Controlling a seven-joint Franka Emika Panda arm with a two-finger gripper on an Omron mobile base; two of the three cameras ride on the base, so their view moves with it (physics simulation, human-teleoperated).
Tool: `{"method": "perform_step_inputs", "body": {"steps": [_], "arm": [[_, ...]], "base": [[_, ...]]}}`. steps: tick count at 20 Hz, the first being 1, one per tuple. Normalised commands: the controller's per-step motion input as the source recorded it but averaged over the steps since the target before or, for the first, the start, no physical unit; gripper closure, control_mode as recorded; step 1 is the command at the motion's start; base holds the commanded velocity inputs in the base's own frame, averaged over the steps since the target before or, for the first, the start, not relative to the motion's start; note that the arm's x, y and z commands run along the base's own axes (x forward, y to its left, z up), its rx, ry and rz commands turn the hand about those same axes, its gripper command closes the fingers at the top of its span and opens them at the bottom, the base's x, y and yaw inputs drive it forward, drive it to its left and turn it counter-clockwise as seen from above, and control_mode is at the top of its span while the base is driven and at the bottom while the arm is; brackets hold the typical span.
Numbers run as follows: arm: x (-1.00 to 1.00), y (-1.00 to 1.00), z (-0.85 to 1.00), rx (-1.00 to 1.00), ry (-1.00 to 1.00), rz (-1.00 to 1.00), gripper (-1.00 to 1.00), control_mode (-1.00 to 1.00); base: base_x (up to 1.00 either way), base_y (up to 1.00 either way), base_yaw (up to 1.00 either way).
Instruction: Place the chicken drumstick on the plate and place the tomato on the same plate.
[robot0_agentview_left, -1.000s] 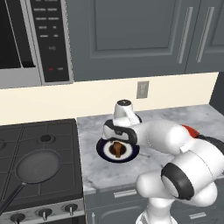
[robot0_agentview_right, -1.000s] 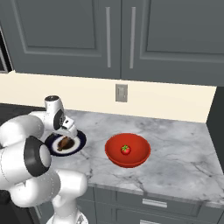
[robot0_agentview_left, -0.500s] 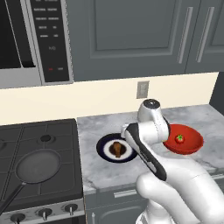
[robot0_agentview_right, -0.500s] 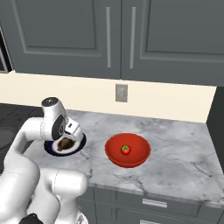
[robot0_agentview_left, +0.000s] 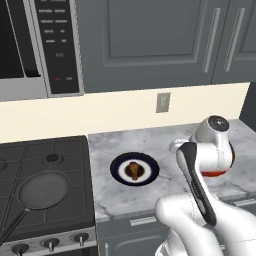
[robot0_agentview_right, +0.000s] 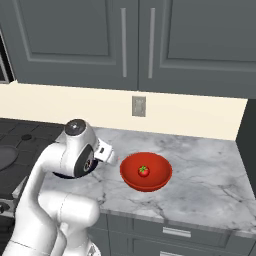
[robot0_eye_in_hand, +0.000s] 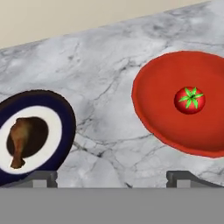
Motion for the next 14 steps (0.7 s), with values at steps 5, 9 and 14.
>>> {"method": "perform_step_inputs", "body": {"steps": [5, 9, 14], "arm": [[0.00, -0.98, 0.53, 0.00, 0.00, 0.00, -1.00, -1.00], [0.24, -0.64, 0.05, 0.00, 0.13, 0.00, -1.00, -1.00], [0.40, -0.28, -0.19, 0.00, 0.20, -0.01, -1.00, -1.00]], "base": [[0.00, 0.00, 0.00], [0.00, 0.00, 0.00], [0.00, 0.00, 0.00]]}}
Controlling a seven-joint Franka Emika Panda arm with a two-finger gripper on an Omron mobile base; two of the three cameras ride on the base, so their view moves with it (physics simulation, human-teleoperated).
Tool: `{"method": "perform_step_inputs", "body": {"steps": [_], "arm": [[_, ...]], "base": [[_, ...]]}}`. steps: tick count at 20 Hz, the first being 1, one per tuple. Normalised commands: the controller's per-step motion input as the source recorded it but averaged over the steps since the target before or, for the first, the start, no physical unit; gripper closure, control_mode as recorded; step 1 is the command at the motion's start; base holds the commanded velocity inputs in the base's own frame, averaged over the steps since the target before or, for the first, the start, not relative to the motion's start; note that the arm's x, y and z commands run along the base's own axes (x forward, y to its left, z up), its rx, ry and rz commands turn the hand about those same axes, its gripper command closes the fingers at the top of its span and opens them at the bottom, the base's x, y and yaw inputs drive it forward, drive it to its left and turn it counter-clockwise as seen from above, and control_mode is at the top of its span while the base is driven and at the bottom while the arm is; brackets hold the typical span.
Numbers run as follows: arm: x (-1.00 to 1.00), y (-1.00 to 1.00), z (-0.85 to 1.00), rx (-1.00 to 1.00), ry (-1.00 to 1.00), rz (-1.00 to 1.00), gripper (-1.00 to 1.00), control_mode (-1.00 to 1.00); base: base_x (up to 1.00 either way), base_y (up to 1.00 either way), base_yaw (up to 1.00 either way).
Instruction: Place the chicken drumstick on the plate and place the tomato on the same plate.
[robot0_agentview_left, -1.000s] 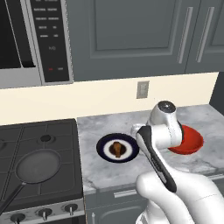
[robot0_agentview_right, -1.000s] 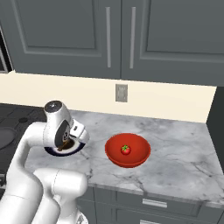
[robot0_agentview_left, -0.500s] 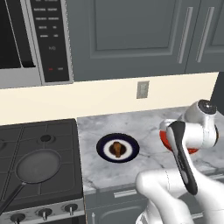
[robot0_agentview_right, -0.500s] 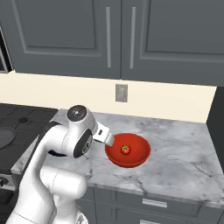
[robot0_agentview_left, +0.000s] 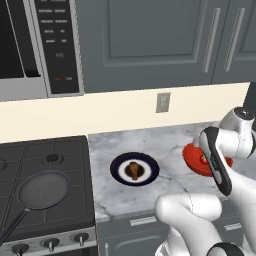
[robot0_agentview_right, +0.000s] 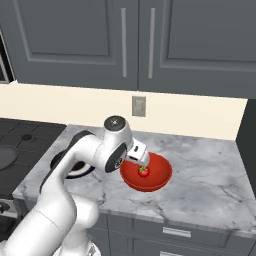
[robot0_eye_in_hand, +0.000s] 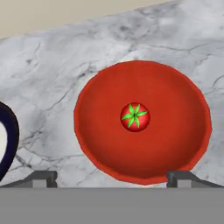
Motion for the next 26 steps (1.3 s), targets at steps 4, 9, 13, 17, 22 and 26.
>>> {"method": "perform_step_inputs", "body": {"steps": [4, 9, 13, 17, 22, 26], "arm": [[0.38, -0.05, -0.24, 0.00, 0.27, -0.01, -1.00, -1.00], [0.14, -0.14, -0.43, 0.00, 0.13, 0.00, -1.00, -1.00], [0.21, -0.38, -0.45, 0.00, 0.13, 0.00, -1.00, -1.00], [0.35, -0.33, -0.42, 0.01, 0.13, 0.00, -1.00, -1.00], [0.52, -0.10, -0.12, 0.01, 0.06, 0.00, -1.00, -1.00], [0.46, -0.05, 0.00, 0.00, 0.01, 0.00, -1.00, -1.00]], "base": [[0.00, 0.00, 0.00], [0.00, 0.00, 0.00], [0.00, 0.00, 0.00], [0.00, 0.00, 0.00], [0.00, 0.00, 0.00], [0.00, 0.00, 0.00]]}}
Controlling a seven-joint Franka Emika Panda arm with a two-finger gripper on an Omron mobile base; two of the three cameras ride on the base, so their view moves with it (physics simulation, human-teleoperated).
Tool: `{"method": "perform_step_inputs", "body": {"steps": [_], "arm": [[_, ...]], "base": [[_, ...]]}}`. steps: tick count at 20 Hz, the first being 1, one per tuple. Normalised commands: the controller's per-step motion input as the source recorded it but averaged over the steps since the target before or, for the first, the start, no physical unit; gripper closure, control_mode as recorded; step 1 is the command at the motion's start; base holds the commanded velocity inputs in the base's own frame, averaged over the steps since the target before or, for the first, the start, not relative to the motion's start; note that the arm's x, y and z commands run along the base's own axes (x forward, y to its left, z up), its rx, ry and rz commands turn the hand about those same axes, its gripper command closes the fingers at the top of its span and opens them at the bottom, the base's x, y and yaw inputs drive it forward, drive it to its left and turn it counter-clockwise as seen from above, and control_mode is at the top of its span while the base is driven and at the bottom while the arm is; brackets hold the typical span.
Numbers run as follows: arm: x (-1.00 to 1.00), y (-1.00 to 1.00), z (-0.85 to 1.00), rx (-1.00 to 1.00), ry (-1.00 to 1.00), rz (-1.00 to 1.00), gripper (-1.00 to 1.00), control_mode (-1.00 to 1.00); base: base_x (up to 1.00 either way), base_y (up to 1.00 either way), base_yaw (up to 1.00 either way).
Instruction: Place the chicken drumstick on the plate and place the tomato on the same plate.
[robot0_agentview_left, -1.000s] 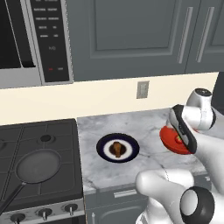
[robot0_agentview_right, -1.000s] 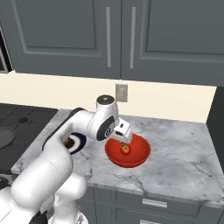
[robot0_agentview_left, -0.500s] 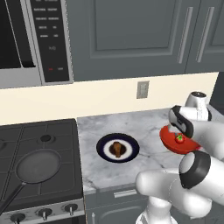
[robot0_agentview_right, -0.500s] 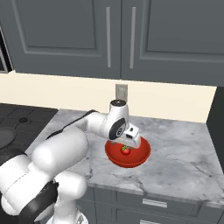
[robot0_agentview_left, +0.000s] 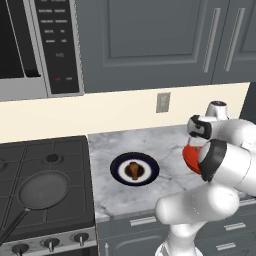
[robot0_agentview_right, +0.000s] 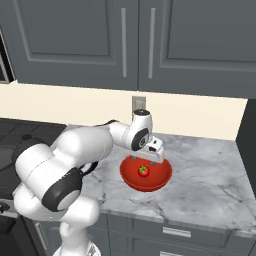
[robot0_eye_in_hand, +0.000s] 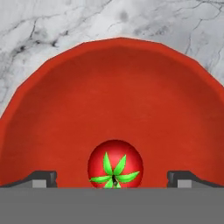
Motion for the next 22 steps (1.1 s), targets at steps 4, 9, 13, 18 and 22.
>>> {"method": "perform_step_inputs", "body": {"steps": [4, 9, 13, 18, 22], "arm": [[-0.13, -0.05, -0.15, 0.05, 0.01, 0.00, -1.00, -1.00], [-0.41, 0.00, -0.05, 0.06, 0.00, 0.00, -1.00, -1.00], [-0.06, 0.00, -0.11, 0.02, 0.00, 0.00, -1.00, -1.00], [0.14, 0.00, -0.17, 0.00, 0.00, 0.00, -1.00, -1.00], [0.00, 0.00, -0.22, 0.00, 0.00, 0.00, -1.00, -1.00]], "base": [[0.00, 0.00, 0.00], [0.00, 0.00, 0.00], [0.00, 0.00, 0.00], [0.00, 0.00, 0.00], [0.00, 0.00, 0.00]]}}
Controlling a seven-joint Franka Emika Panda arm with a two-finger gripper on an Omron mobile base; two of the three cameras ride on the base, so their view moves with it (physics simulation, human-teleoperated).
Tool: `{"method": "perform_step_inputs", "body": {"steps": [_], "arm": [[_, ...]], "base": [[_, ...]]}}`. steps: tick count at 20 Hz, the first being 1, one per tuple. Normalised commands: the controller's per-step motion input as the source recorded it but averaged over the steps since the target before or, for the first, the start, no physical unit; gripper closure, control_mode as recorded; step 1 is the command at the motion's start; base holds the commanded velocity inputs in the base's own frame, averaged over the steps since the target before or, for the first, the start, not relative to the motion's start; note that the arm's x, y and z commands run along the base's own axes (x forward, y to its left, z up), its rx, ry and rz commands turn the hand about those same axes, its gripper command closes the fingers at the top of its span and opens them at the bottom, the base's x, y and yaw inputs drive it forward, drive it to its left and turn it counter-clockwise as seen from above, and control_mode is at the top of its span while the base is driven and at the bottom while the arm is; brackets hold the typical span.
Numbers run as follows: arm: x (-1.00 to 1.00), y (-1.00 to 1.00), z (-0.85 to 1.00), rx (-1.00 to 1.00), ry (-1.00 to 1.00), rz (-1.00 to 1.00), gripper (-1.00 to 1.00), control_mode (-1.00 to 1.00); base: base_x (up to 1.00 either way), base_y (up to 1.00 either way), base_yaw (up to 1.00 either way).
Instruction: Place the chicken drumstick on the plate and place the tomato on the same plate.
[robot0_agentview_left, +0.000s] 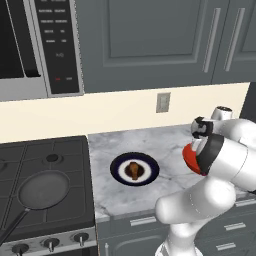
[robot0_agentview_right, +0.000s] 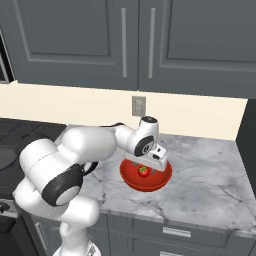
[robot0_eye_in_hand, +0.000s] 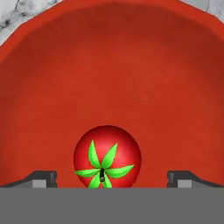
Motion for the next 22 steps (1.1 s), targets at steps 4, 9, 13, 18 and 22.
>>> {"method": "perform_step_inputs", "body": {"steps": [4, 9, 13, 18, 22], "arm": [[0.13, 0.00, -0.16, 0.00, 0.00, 0.00, -1.00, -1.00], [0.22, 0.00, -0.03, 0.00, 0.00, 0.00, -1.00, -1.00], [0.01, 0.00, -0.13, 0.00, 0.00, 0.00, -1.00, -1.00], [-0.02, 0.00, -0.04, 0.02, 0.00, 0.00, -1.00, -1.00], [-0.24, 0.00, 0.00, 0.03, 0.00, 0.00, -1.00, -1.00]], "base": [[0.00, 0.00, 0.00], [0.00, 0.00, 0.00], [0.00, 0.00, 0.00], [0.00, 0.00, 0.00], [0.00, 0.00, 0.00]]}}
